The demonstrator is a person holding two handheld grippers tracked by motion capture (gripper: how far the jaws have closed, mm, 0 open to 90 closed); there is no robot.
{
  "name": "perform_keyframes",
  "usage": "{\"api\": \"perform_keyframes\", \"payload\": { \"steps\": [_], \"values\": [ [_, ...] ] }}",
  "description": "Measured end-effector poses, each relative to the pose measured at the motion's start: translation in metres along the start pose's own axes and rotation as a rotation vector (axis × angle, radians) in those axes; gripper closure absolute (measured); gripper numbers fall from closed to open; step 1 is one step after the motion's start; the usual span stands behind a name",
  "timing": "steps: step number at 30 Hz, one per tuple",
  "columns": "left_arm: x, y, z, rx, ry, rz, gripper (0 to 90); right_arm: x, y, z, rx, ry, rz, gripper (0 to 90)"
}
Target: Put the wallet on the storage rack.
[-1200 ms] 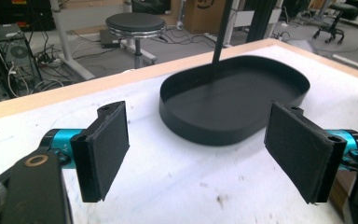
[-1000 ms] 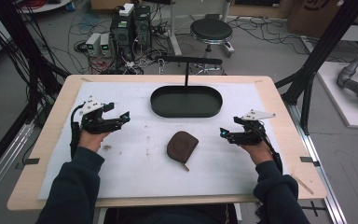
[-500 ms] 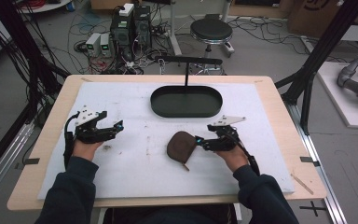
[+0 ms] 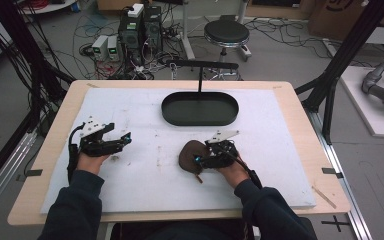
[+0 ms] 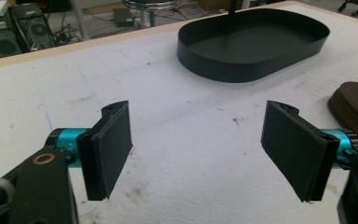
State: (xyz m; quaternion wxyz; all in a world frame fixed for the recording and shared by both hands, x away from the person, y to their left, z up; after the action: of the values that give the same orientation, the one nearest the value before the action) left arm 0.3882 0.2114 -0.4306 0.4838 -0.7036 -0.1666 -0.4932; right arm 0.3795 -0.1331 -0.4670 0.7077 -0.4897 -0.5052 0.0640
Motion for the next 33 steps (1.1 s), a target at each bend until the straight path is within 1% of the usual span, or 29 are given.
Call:
{"api": "perform_keyframes", "payload": {
  "steps": [2,4,5,6,7,8,9,10,11,12,13,14,15,16,17,18,19,20,21,22,23,24,25,26,28,30,31,32,33],
  "values": [
    [0.000,0.001,-0.001,-0.005,0.002,-0.001,25.3,0.002,0.001,-0.002,0.019,-0.046,0.001,33.9],
    [0.000,0.001,-0.001,-0.008,0.001,0.000,25.3,0.006,0.002,-0.004,0.041,-0.098,0.014,37.1],
    [0.000,0.002,-0.001,-0.008,0.000,0.000,25.3,0.008,0.003,-0.005,0.055,-0.136,0.015,40.1],
    [0.000,0.002,0.000,-0.009,-0.002,-0.003,25.3,0.011,0.004,-0.005,0.074,-0.185,0.022,43.9],
    [0.000,0.002,0.000,-0.010,-0.001,-0.002,25.3,0.013,0.005,-0.005,0.082,-0.217,0.024,45.7],
    [0.000,0.002,0.000,-0.012,-0.006,-0.005,25.3,0.015,0.006,-0.006,0.089,-0.242,0.028,46.4],
    [0.000,0.002,0.001,-0.011,-0.006,-0.006,25.3,0.018,0.007,-0.007,0.089,-0.249,0.034,46.4],
    [0.000,0.002,0.002,-0.010,-0.008,-0.006,25.3,0.019,0.008,-0.007,0.084,-0.240,0.038,45.0],
    [0.000,0.002,0.002,-0.011,-0.011,-0.009,25.3,0.020,0.007,-0.007,0.075,-0.213,0.047,41.1],
    [0.000,0.002,0.003,-0.008,-0.014,-0.009,25.3,0.020,0.006,-0.007,0.057,-0.171,0.050,38.1],
    [0.000,0.002,0.003,-0.009,-0.012,-0.010,25.3,0.019,0.005,-0.008,0.042,-0.125,0.057,38.1],
    [0.000,0.001,0.003,-0.008,-0.015,-0.011,25.3,0.018,0.002,-0.009,0.002,-0.079,0.058,37.9],
    [0.000,0.001,0.004,-0.006,-0.014,-0.009,25.3,0.016,-0.002,-0.012,-0.032,-0.029,0.046,37.2],
    [0.000,0.001,0.004,-0.004,-0.014,-0.010,25.3,0.015,-0.006,-0.013,-0.042,0.028,0.030,35.1],
    [0.000,0.001,0.004,-0.005,-0.015,-0.010,25.3,0.013,-0.009,-0.012,-0.040,0.078,0.017,31.2],
    [0.000,0.001,0.004,-0.004,-0.013,-0.008,25.3,0.012,-0.010,-0.010,-0.035,0.107,0.016,30.1],
    [0.000,0.001,0.004,-0.004,-0.015,-0.009,25.3,0.011,-0.010,-0.006,-0.037,0.117,0.018,28.4],
    [0.000,0.001,0.004,-0.006,-0.012,-0.006,25.3,0.011,-0.008,0.000,-0.035,0.119,0.020,25.7],
    [0.000,0.001,0.003,-0.006,-0.012,-0.005,25.3,0.011,-0.005,0.005,-0.043,0.110,0.024,23.0],
    [0.000,0.001,0.003,-0.007,-0.014,-0.004,25.4,0.013,-0.001,0.010,-0.042,0.100,0.030,21.8],
    [0.000,0.001,0.003,-0.008,-0.013,-0.004,25.4,0.014,0.003,0.013,-0.053,0.085,0.037,21.7],
    [0.000,0.001,0.003,-0.009,-0.013,-0.004,25.4,0.014,0.008,0.015,-0.069,0.066,0.047,20.5],
    [0.000,0.001,0.002,-0.010,-0.014,-0.004,25.4,0.015,0.011,0.017,-0.087,0.051,0.040,20.6],
    [0.000,0.001,0.002,-0.011,-0.014,-0.003,25.5,0.016,0.012,0.017,-0.089,0.035,0.041,21.1],
    [0.000,0.002,0.003,-0.017,-0.014,-0.001,25.5,0.016,0.012,0.015,-0.073,0.014,0.046,22.2],
    [-0.001,0.002,0.002,-0.021,-0.015,0.004,25.5,0.015,0.012,0.012,-0.049,-0.025,0.045,23.2],
    [-0.001,0.002,0.002,-0.023,-0.011,0.006,25.5,0.016,0.012,0.010,-0.040,-0.053,0.043,23.4],
    [-0.001,0.002,0.002,-0.024,-0.012,0.006,25.5,0.016,0.012,0.007,-0.015,-0.093,0.042,23.8],
    [-0.001,0.002,0.001,-0.023,-0.010,0.006,25.5,0.016,0.012,0.005,0.003,-0.112,0.044,23.9]
  ]
}}
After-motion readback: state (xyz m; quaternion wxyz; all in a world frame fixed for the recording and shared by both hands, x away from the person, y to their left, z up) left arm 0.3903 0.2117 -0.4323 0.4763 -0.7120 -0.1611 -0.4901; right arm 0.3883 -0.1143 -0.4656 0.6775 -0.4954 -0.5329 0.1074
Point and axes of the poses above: each handheld gripper's, and its own axes: y roughly forward along the jaws, x roughly out of its top, z roughly to its left, the point moved 5 cm from there along y, roughly forward along the jaws, and after that the axes turned 9 degrees about z, right-handed, at the moved point
